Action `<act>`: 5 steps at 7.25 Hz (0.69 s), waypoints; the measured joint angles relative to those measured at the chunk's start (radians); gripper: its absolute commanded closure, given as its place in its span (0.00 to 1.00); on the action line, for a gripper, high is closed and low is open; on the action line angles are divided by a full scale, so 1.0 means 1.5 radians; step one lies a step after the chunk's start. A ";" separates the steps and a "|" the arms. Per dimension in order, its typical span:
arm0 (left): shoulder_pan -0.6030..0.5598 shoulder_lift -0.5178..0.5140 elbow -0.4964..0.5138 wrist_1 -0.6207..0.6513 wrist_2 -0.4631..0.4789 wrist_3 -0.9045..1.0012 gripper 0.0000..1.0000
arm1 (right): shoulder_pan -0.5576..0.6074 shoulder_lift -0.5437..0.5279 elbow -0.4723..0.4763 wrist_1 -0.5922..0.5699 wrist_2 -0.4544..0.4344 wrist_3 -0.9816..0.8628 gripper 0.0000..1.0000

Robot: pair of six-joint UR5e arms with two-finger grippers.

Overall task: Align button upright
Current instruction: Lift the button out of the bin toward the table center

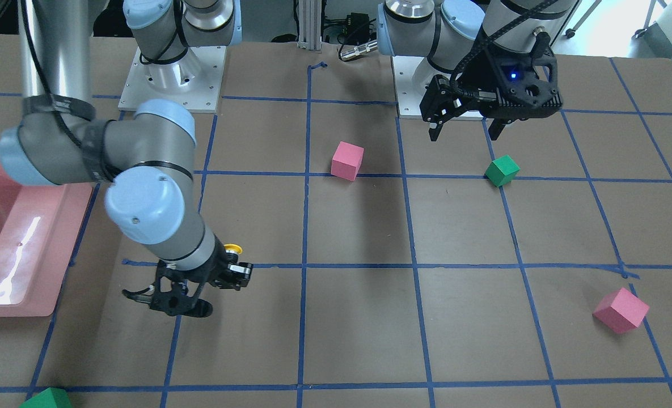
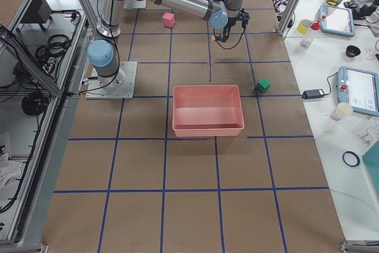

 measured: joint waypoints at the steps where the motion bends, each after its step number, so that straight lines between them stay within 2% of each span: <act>1: 0.000 0.000 0.000 0.000 0.000 0.000 0.00 | 0.029 0.021 -0.002 -0.031 0.007 0.032 1.00; 5: 0.000 -0.002 -0.001 0.000 0.000 0.000 0.00 | 0.096 0.078 -0.034 -0.069 0.009 0.097 1.00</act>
